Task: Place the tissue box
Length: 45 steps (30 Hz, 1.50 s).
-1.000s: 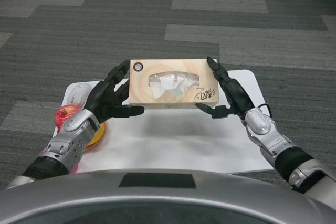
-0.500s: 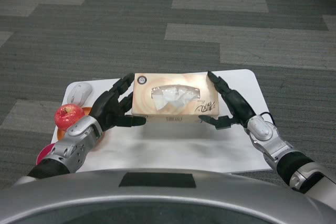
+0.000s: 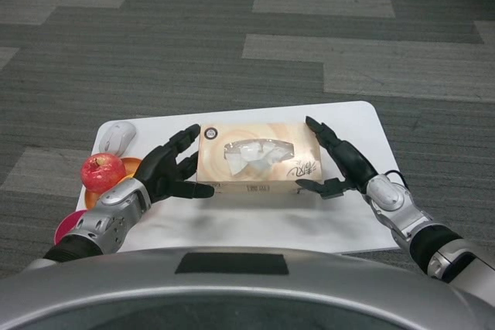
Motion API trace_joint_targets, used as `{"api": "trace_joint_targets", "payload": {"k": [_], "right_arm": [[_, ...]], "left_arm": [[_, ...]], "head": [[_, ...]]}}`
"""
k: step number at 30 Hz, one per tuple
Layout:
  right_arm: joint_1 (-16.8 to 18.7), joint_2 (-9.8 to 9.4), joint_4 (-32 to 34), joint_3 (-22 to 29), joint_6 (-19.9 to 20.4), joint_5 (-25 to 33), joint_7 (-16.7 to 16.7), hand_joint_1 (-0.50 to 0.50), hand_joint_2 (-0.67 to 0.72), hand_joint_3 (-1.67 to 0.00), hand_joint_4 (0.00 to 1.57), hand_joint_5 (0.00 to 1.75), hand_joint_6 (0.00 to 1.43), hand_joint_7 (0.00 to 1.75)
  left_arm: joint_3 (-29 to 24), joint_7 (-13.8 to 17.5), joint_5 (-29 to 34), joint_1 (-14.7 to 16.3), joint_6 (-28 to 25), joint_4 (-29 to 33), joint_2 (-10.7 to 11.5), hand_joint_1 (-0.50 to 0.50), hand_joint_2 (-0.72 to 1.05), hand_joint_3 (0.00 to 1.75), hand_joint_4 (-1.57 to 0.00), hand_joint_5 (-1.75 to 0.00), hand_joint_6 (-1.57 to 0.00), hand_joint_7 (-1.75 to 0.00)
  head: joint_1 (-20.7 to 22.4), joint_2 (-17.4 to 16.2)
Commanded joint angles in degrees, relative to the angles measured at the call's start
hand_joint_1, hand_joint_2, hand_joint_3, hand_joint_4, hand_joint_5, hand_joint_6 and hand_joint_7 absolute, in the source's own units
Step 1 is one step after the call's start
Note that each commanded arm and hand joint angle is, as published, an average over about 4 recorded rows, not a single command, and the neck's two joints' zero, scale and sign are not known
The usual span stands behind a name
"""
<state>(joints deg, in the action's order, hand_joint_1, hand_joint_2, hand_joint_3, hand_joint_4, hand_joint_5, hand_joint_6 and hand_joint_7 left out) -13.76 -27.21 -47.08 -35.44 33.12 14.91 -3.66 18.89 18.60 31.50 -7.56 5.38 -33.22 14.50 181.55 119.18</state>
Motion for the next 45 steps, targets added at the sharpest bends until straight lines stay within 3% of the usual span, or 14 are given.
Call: {"api": "trace_joint_targets", "payload": {"k": [1, 5, 10, 24, 27, 32, 34, 39, 42, 45], "right_arm": [[-1.0, 1.02, -0.6, -0.9, 0.9, -0.5, -1.3, -0.33, -0.54, -0.63, 0.00, 0.68, 0.00, 0.00], [-1.1, 1.02, -1.8, -1.1, 0.9, -0.5, -1.5, -0.33, -0.54, -0.56, 0.00, 0.58, 0.00, 0.00], [-1.6, 1.15, -4.3, -1.4, 0.9, -0.5, -2.0, -0.33, -0.54, -0.48, 0.00, 0.58, 0.00, 0.00], [-4.1, 1.94, -11.7, -2.4, 0.7, -0.4, -2.4, -0.33, -0.54, -0.48, 0.00, 0.65, 0.00, 0.00], [-4.5, 2.01, -12.7, -2.6, 0.7, -0.4, -2.4, -0.33, -0.54, -0.48, 0.00, 0.68, 0.00, 0.00], [-4.7, 2.07, -13.6, -2.7, 0.5, -0.5, -2.4, -0.33, -0.48, -0.48, 0.01, 0.68, 0.00, 0.00], [-4.8, 2.12, -13.8, -2.7, 0.5, -0.5, -2.4, -0.35, -0.48, -0.40, 0.01, 0.68, 0.00, 0.00], [-4.8, 2.23, -13.8, -2.7, 0.5, -0.4, -2.4, -0.29, -0.54, -0.16, 0.00, 0.68, 0.00, 0.00], [-4.8, 2.25, -13.8, -2.6, 0.5, -0.5, -2.4, -0.31, -0.54, -0.16, 0.00, 0.68, 0.00, 0.00], [-4.8, 2.25, -13.8, -2.6, 0.6, -0.5, -2.4, -0.29, -0.54, -0.16, 0.00, 0.63, 0.00, 0.00]], "left_arm": [[1.1, 1.8, -0.3, -1.2, -0.6, -1.4, -0.4, 0.50, 0.96, 0.17, 0.00, 0.00, 0.00, 0.00], [1.4, 2.0, -0.2, -1.5, -0.6, -2.6, -0.5, 0.50, 0.98, 0.15, 0.00, 0.00, 0.00, 0.00], [2.3, 2.2, -0.2, -2.8, -0.6, -5.8, -0.8, 0.50, 0.96, 0.15, 0.00, 0.00, 0.00, 0.00], [3.7, 3.1, -0.2, -5.7, -0.2, -13.2, -2.1, 0.50, 0.96, 0.15, 0.00, 0.00, 0.00, 0.00], [3.9, 3.2, -0.1, -6.4, -0.2, -14.8, -2.3, 0.50, 1.00, 0.09, 0.00, 0.00, 0.00, 0.00], [4.4, 3.7, -0.1, -7.7, 0.2, -17.5, -2.5, 0.50, 0.98, 0.17, 0.00, 0.00, 0.00, 0.00], [4.5, 3.8, -0.1, -8.1, 0.2, -18.5, -2.6, 0.50, 0.98, 0.15, 0.00, 0.00, 0.00, 0.00], [4.4, 4.0, 0.0, -8.4, 0.6, -19.6, -2.9, 0.50, 1.00, 0.13, 0.00, 0.00, 0.00, 0.00], [4.2, 4.0, 0.1, -8.4, 1.1, -19.8, -2.9, 0.50, 0.98, 0.09, 0.00, 0.00, 0.00, 0.00], [4.2, 4.0, 0.1, -8.4, 1.4, -19.9, -2.9, 0.50, 1.03, 0.15, 0.00, 0.00, 0.00, 0.00]], "head": [[0.0, -0.1], [0.1, -0.2], [0.0, -0.2], [-0.2, -0.5], [-0.2, -0.5], [-0.4, -0.5], [-0.5, -0.5], [-0.4, -0.5], [-0.4, -0.5], [-0.4, -0.4]]}}
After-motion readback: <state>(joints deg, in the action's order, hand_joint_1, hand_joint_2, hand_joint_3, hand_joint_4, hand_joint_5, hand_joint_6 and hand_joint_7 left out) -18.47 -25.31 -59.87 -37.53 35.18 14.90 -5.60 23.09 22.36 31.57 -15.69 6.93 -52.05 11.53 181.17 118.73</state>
